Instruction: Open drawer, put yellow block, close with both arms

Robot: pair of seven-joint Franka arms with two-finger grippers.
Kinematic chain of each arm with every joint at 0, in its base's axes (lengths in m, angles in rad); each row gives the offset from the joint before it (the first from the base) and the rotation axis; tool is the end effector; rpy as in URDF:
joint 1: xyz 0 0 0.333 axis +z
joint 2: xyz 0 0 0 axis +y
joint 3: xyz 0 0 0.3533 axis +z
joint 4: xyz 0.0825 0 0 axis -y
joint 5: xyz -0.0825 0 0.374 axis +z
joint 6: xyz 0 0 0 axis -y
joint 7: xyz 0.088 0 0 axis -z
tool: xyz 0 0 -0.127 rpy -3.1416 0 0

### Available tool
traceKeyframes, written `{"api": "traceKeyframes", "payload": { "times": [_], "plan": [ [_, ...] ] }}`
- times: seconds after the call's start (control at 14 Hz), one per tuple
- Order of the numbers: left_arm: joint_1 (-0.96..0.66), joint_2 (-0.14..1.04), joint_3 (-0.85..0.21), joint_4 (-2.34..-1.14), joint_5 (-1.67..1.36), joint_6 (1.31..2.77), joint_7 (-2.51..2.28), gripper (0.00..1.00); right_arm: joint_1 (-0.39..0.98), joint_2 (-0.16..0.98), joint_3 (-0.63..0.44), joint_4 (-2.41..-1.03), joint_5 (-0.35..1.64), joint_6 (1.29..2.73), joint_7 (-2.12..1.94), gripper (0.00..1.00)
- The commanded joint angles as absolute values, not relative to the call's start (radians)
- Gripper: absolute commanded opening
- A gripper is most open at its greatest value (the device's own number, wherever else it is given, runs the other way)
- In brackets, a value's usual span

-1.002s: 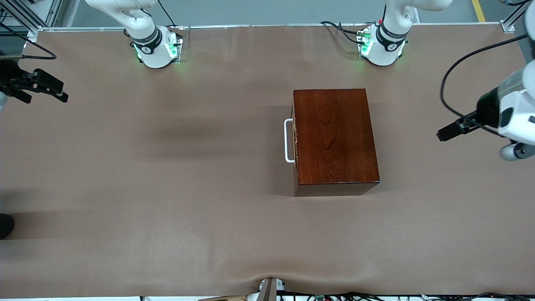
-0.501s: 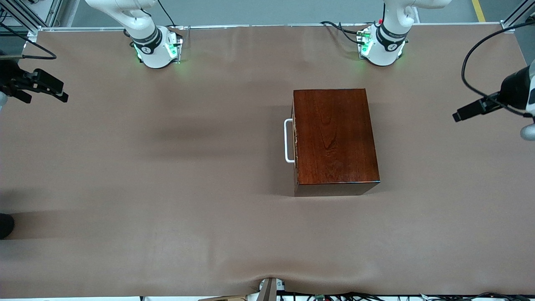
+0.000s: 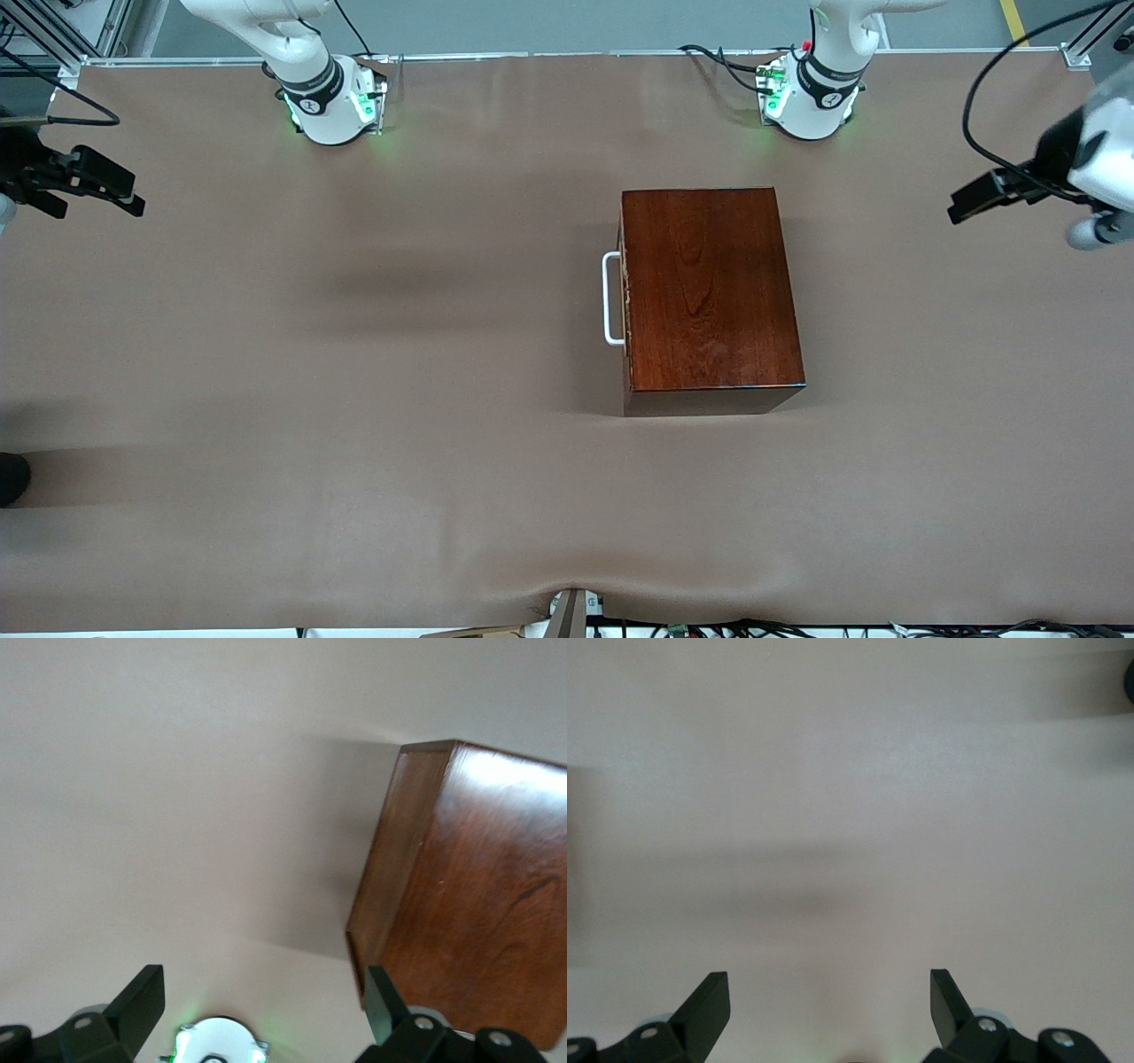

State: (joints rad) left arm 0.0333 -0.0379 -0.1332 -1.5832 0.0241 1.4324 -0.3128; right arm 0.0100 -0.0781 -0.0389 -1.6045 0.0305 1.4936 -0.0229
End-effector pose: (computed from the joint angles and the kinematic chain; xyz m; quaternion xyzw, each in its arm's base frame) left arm 0.5117 -0.0495 0.6450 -0.9925 -0.1072 0.0524 0.0258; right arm 0.5083 -0.0116 0.6609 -0.9997 0.0020 0.0160 0.0172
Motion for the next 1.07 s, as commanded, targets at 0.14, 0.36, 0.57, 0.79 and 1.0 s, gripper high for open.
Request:
{"api": "traceKeyframes", "payload": {
  "times": [0.14, 0.36, 0.57, 0.79, 1.0],
  "plan": [
    [0.084, -0.126, -0.175, -1.657, 0.057, 1.457, -0.19, 1.0, -0.006, -0.081, -0.028, -1.595, 0.026, 1.48, -0.026, 1.0],
    [0.084, -0.176, -0.175, -1.677, 0.06, 1.457, -0.184, 1.0, -0.008, -0.081, -0.028, -1.595, 0.026, 1.48, -0.026, 1.0],
    [0.081, -0.198, -0.173, -1.678, 0.058, 1.457, -0.183, 1.0, -0.008, -0.081, -0.028, -1.595, 0.026, 1.48, -0.026, 1.0],
    [0.075, -0.193, -0.175, -1.669, 0.057, 1.457, -0.16, 1.0, -0.008, -0.081, -0.029, -1.595, 0.026, 1.48, -0.026, 1.0],
    [0.075, -0.167, -0.172, -1.637, 0.051, 1.456, -0.117, 1.0, -0.008, -0.081, -0.028, -1.595, 0.028, 1.48, -0.026, 1.0]
  ]
}}
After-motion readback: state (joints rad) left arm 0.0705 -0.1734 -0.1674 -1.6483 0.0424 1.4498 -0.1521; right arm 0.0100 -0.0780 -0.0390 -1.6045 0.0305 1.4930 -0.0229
